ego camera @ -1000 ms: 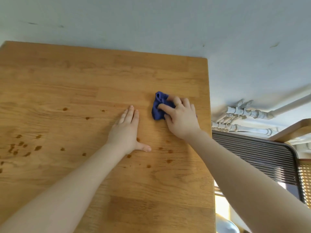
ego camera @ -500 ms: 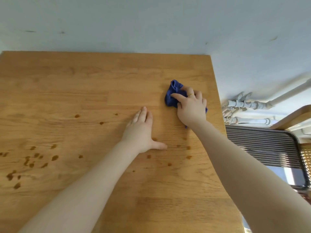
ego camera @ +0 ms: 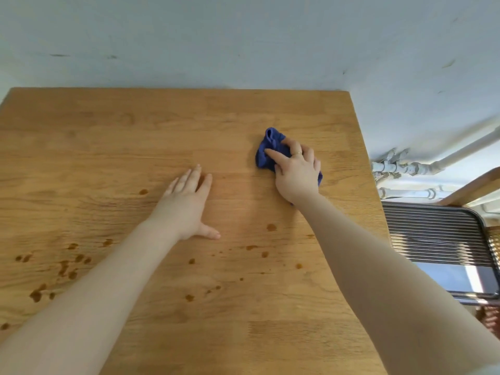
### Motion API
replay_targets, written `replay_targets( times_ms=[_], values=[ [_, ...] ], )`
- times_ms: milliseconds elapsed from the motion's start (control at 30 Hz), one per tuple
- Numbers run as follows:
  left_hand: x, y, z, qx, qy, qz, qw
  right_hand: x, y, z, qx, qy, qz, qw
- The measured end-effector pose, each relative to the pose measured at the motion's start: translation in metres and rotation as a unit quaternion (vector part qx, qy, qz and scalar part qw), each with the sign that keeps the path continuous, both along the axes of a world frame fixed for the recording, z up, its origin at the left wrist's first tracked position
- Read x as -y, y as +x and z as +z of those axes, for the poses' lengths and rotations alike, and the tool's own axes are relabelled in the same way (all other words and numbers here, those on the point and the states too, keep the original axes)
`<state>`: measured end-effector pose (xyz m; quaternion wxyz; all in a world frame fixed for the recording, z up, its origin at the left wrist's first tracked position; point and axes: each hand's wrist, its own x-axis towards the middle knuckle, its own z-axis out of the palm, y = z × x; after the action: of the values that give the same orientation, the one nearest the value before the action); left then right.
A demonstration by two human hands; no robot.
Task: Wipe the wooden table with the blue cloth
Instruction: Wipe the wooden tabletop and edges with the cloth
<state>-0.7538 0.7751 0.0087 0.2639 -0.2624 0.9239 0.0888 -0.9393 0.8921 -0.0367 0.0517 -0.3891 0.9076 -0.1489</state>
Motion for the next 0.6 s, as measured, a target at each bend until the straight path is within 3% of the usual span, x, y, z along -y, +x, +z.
replay_targets(
  times_ms=[200, 300, 500, 600],
  values=[
    [0.003, -0.005, -0.002, 0.002, -0.018, 0.034, 0.999, -0.026, 0.070, 0.002, 0.024, -0.034, 0.154, 0.987],
    [0.007, -0.006, -0.005, 0.011, -0.032, 0.054, 0.998, -0.023, 0.060, 0.002, 0.027, -0.029, 0.205, 0.978],
    [0.009, -0.003, -0.009, 0.001, -0.033, 0.058, 0.998, 0.024, 0.010, -0.002, 0.003, -0.022, 0.024, 0.999],
    [0.008, -0.003, -0.008, -0.010, -0.021, 0.065, 0.998, 0.020, 0.029, -0.001, -0.014, -0.013, 0.063, 0.998]
  ],
)
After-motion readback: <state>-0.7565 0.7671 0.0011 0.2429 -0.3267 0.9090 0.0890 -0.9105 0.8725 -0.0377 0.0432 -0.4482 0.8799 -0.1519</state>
